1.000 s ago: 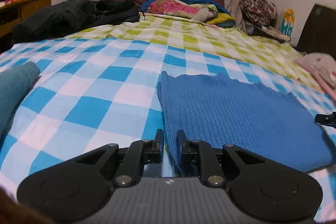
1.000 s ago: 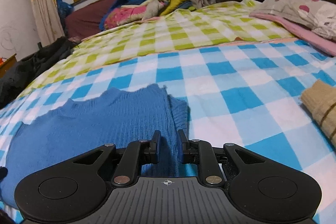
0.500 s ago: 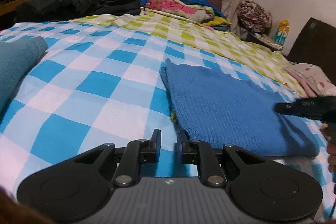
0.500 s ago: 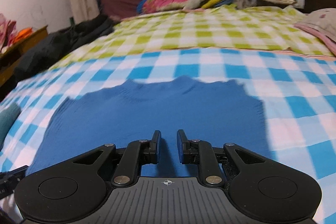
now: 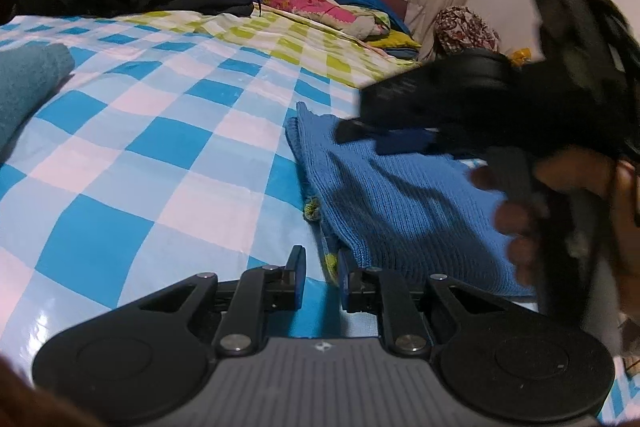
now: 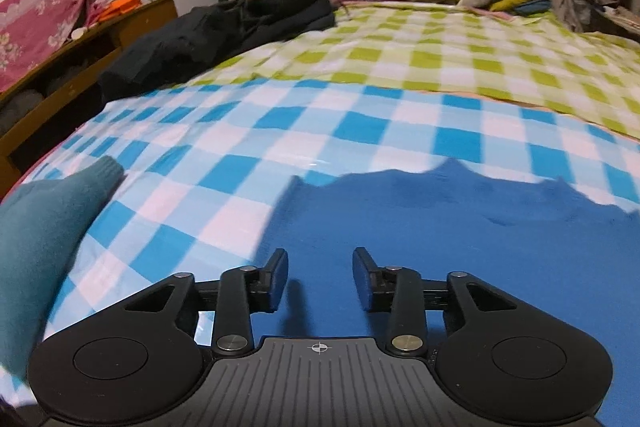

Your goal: Fold small clothes

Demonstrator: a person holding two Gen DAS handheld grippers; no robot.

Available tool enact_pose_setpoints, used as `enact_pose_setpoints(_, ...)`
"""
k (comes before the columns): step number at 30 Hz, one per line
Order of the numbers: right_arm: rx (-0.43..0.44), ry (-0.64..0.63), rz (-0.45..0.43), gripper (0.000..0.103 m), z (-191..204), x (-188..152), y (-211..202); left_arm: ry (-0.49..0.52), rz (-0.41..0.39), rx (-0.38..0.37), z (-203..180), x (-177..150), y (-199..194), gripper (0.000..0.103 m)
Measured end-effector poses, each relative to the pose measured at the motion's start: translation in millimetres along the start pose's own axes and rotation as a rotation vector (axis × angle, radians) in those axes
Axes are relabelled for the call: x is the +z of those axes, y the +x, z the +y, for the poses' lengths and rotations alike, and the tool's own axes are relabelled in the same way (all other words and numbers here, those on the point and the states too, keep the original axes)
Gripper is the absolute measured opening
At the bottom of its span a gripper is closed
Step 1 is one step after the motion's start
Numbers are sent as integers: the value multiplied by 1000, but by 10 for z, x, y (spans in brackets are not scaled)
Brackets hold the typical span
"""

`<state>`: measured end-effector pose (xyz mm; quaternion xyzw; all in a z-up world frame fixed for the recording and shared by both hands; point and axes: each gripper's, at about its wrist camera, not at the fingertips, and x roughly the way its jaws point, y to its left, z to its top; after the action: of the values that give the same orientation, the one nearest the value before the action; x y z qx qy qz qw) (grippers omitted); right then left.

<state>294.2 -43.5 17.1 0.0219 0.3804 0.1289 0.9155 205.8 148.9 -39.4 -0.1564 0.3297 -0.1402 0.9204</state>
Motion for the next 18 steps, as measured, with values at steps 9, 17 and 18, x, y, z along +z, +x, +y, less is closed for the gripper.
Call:
enact_pose_setpoints(9, -81, -126, 73, 47, 405, 140, 449, -16, 6, -21, 17, -9, -6, 23)
enact_pose_setpoints(17, -176, -259, 130, 31, 584, 113, 690, -13, -7, -21, -7, -23, -43, 27)
enact_pose_setpoints(18, -190, -269, 132, 23, 577, 118, 696, -13, -17, -20, -13, -32, -57, 29)
